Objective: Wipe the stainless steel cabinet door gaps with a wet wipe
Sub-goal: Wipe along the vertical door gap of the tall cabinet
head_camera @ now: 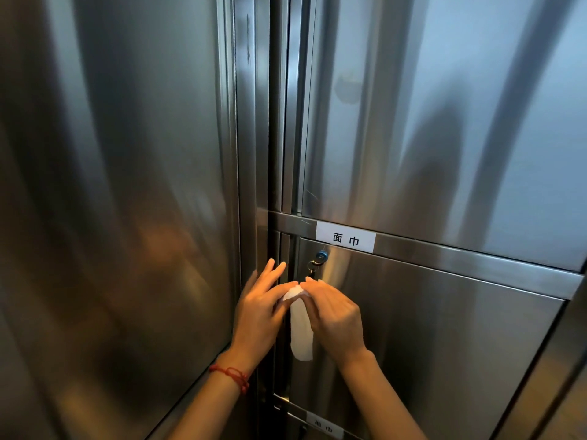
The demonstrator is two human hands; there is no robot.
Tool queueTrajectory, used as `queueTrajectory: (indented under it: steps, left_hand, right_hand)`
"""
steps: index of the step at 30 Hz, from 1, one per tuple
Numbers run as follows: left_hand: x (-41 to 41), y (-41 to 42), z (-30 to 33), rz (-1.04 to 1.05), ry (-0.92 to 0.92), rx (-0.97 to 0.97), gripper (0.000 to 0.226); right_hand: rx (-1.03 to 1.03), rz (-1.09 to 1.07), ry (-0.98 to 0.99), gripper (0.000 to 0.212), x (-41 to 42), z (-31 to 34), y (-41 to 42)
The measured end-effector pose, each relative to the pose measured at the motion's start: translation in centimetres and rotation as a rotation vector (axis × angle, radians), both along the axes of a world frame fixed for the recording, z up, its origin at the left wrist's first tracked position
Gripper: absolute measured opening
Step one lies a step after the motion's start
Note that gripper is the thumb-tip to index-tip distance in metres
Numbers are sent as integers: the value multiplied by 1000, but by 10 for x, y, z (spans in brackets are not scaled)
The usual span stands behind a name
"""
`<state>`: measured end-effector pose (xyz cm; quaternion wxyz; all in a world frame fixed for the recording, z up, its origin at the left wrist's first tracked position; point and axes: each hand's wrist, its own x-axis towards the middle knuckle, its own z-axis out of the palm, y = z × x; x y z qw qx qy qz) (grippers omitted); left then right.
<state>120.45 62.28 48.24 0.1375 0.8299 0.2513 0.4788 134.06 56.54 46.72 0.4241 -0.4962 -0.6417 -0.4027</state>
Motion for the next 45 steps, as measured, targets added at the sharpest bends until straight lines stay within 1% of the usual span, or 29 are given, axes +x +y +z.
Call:
queueTrajectory:
  steps: [3,4,6,9,18,21,23,25,29,36,39,42,43,45]
  left_hand:
    - [-3,4,-3,-1,-5,-16,25]
    - [-4,4,-3,-4,-3,-22,26]
    - [-4,6,-3,-7,3,-27,29]
    - [-1,7,1,-8,4,-23,33]
    - [13,6,18,-1,-77,28,35]
    - [16,5,24,7,-97,51,30]
    - [17,5,27,14,-111,73,27]
    - [19,5,32,32,-111,105,26]
    - [20,5,42,64,-84,212,29]
    - [16,8,62,128,-49,481,37]
    - [14,7,69,128,-19,522,42]
    - [12,8,75,119,2,552,44]
    - [12,8,77,119,9,565,45]
    - [11,10,82,127,26,594,47]
  right_hand:
    - [28,10,-21,21,3,0,3]
    - [41,15,-28,25,3,1,4]
    - [58,32,-34,39,3,2,6]
    - [76,57,-34,44,2,6,8]
    - [150,92,-48,34,7,20,7]
    - [165,103,-46,25,11,24,7]
    - [178,105,-45,22,12,27,6]
    - [185,111,-46,25,13,31,5]
    - [173,86,-56,38,16,38,1]
    - [162,-38,-110,35,24,53,-2]
    - [182,-64,-113,41,25,61,-1]
    - [199,-68,-119,41,26,70,0]
    - [200,-72,-121,40,27,73,0]
    - [202,-95,-130,30,29,79,1]
